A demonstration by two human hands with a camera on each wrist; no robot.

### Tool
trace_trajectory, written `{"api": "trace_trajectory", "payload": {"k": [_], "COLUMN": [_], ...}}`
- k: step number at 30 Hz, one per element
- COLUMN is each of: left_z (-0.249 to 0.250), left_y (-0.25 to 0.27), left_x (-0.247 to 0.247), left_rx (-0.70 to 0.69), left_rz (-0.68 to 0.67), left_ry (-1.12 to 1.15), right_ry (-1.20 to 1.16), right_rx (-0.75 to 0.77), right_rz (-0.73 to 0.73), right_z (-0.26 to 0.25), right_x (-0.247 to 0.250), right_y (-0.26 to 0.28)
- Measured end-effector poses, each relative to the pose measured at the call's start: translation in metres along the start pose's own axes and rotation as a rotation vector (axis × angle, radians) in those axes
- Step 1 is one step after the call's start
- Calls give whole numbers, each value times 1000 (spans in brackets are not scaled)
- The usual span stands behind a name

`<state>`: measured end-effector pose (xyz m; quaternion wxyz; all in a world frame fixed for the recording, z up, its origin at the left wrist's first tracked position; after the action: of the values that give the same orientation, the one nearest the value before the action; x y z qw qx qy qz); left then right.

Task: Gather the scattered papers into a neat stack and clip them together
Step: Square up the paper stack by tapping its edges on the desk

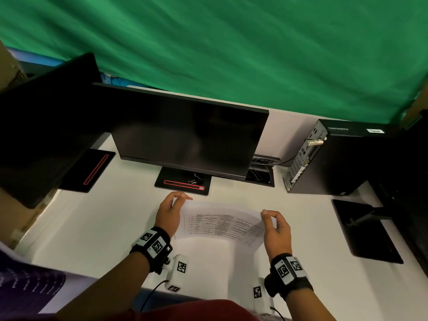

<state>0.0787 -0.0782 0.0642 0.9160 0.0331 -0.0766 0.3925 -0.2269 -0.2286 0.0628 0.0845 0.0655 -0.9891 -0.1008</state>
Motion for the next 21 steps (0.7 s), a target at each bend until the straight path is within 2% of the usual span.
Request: {"api": "trace_trajectory", "payload": {"k": [2,5,7,9,12,14,17,20,21], "left_z": [0,1,-5,-12,-12,-12,-10,-12,-13], "left_y": [2,5,6,5,4,3,1,0,-1], "left_x": [-2,-7,-6,0,1,0,-1,-2,-3], "left_rx": [-1,-49,-52,-42,-68,-64,-71,-84,-84], "left_rz": [-31,-196,-274,-252,-233,-228,-247,-277,-287], "left_ry": [35,157,87,-71,-139,-126,-114,-181,-205], "right_ry": [-20,-33,45,224,604,841,1069,1362,1389], "right_rx": [11,60,115,286,711,836,890,820,791], "right_rz": [-9,-40,-46,-32,-79,-141,-232,-419,-445], "right_z": [-1,-13,-25,-53,-112,-130,-121,-65,-58], "right_x": [0,0,2,-2,-46,-89,-141,-172,-174], "right_y": [0,6,11,21,56,79,101,91,86]}}
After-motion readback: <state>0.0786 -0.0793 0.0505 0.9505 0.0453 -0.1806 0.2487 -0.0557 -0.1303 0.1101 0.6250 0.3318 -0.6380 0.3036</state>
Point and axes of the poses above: each hand's wrist, its own y-axis away from the middle knuckle, its own x-axis out of the back of the hand, z = x × y, the point moved 10 cm from there along -y, towards the middle knuckle, and after that the axes turned 7 degrees about -x, right-handed, at the moved point
